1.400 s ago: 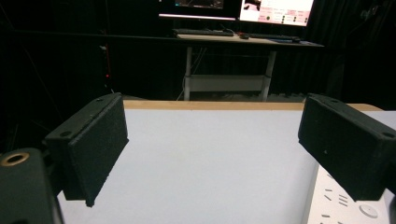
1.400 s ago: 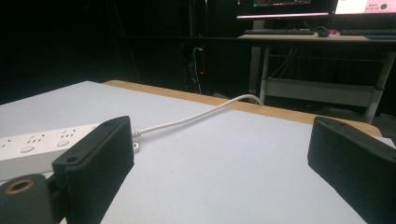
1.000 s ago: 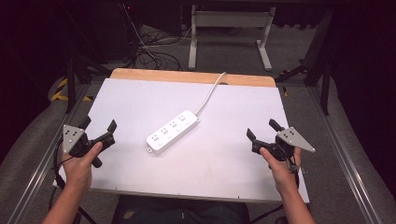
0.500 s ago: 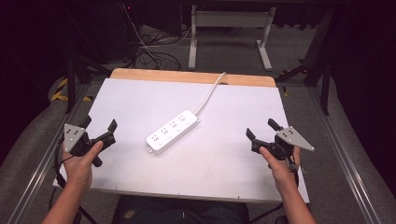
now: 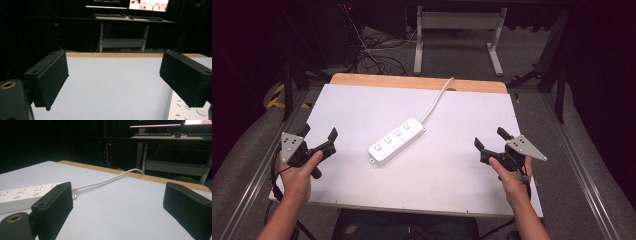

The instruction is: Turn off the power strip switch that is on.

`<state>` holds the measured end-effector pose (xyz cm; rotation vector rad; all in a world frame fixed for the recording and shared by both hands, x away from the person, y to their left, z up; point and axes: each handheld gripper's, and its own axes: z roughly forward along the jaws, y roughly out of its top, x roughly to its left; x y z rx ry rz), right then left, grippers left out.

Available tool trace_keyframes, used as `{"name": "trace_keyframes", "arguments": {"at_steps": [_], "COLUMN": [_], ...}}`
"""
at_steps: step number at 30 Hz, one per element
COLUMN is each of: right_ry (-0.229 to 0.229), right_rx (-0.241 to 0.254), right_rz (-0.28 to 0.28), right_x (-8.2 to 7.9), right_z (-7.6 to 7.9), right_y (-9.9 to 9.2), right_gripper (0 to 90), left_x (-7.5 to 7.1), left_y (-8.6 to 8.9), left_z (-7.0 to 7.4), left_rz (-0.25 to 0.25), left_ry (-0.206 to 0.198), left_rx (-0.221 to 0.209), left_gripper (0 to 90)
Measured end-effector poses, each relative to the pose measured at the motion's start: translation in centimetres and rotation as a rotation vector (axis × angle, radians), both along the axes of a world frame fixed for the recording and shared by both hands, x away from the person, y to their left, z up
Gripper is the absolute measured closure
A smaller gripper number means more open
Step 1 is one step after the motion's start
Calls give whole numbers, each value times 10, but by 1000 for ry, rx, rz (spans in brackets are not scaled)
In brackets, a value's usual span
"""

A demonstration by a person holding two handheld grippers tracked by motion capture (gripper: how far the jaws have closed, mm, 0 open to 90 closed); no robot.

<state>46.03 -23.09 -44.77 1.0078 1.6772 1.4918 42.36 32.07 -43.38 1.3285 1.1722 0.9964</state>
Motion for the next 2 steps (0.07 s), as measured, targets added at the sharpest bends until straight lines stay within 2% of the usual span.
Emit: {"name": "trace_keyframes", "arguments": {"at_steps": [2], "right_ry": [2], "right_rx": [1], "right_rz": [0], "right_x": [0], "right_z": [0], "right_y": [0], "right_gripper": [97], "left_x": [0], "left_y": [0], "left_z": [0], "left_rz": [2], "left_ry": [1], "left_rx": [1], "left_gripper": [88]}}
